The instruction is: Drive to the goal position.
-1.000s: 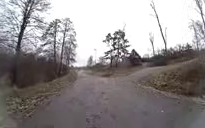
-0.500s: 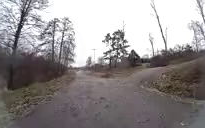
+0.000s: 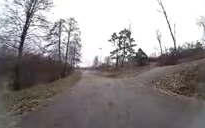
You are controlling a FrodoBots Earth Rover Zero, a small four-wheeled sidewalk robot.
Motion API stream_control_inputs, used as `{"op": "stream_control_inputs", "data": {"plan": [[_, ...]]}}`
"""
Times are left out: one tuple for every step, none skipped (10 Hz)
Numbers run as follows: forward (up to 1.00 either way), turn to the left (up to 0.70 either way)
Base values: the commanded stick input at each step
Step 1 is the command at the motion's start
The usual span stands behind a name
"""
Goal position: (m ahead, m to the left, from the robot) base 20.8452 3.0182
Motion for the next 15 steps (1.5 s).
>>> {"op": "stream_control_inputs", "data": {"plan": [[1.00, 0.00], [1.00, 0.00], [1.00, 0.00], [1.00, 0.00], [1.00, 0.00], [1.00, 0.00], [1.00, 0.00], [1.00, 0.00], [1.00, 0.00], [1.00, 0.00], [1.00, 0.00], [1.00, 0.00], [1.00, 0.00], [1.00, 0.00], [1.00, 0.00]]}}
